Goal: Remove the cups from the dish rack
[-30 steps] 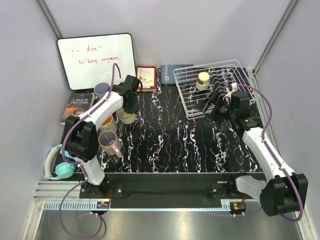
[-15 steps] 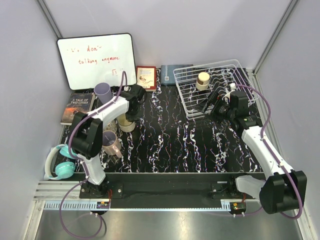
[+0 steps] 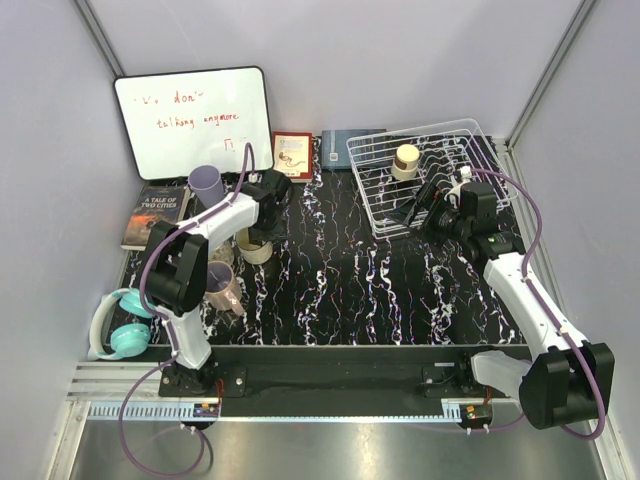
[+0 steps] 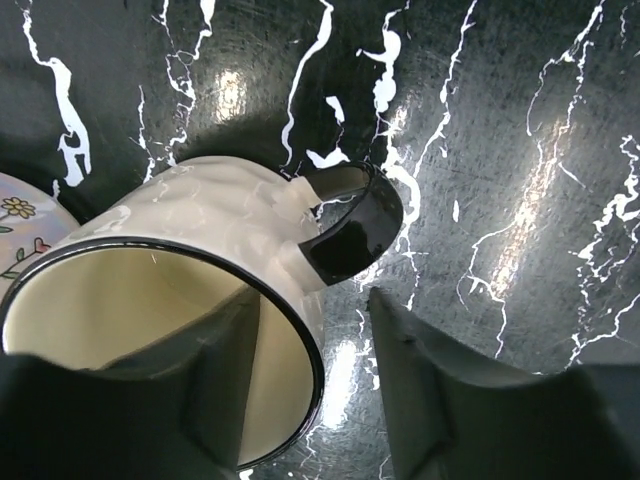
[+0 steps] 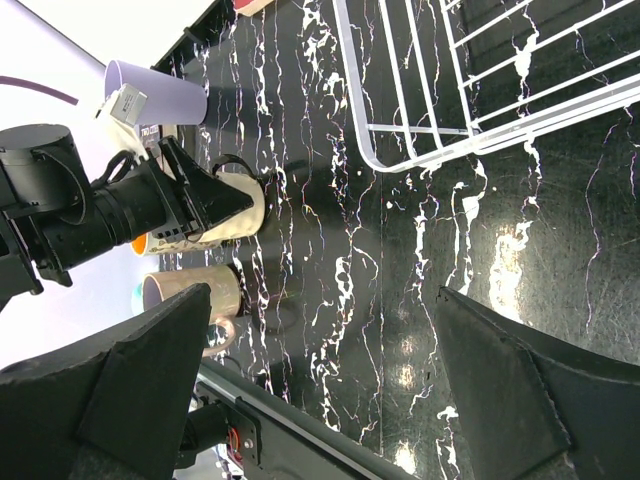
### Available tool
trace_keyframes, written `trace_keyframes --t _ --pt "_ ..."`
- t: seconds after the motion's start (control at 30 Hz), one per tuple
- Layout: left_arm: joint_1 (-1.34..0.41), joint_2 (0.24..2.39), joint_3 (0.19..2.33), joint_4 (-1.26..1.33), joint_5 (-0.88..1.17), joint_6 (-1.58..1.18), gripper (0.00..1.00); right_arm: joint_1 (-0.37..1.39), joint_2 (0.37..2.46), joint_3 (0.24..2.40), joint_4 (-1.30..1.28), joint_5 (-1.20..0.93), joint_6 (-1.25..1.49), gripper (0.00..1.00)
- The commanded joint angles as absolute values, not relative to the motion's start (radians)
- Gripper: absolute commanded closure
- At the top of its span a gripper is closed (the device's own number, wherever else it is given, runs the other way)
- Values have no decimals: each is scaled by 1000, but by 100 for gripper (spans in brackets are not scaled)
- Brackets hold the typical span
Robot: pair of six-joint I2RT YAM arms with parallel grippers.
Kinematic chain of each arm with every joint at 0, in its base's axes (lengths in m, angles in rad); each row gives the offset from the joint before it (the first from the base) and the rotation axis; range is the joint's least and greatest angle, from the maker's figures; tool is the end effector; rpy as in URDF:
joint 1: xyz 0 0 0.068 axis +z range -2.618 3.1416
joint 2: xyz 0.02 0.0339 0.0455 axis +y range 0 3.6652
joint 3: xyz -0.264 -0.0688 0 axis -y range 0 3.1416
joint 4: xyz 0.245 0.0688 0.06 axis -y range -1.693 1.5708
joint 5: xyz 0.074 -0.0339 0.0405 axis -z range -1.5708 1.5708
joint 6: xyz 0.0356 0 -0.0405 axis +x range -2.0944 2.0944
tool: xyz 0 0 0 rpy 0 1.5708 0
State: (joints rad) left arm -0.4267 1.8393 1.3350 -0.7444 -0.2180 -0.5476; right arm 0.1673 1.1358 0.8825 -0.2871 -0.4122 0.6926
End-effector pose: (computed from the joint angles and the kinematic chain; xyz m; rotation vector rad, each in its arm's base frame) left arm 0.3382 -0.1453 0.1990 -0.2154 2.7480 0.0569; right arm 0.2465 0.0561 0.2947 0.3185 2.1837 0.9337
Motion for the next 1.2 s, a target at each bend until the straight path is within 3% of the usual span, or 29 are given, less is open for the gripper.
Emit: trace_keyframes --t 0.0,0.2,0.33,0.63,0.83,1.17 --pt "-425 1764 1356 -724 -241 -532 43 166 1123 914 -278 -422 677 0" --pt "-429 1652 1394 -736 -268 -561 36 164 1141 989 -307 -353 643 0" --pt "-449 1557 1439 -729 -281 -589 30 164 1227 1135 -357 -180 572 0" --pt "-532 1410 1437 -680 -209 -546 25 187 1758 1722 -664 274 370 1" --pt "-586 1322 1286 -638 -199 -571 26 212 1989 1995 -716 391 302 1" --pt "-640 1236 1180 -604 -216 -572 27 213 2247 2213 -747 362 270 2"
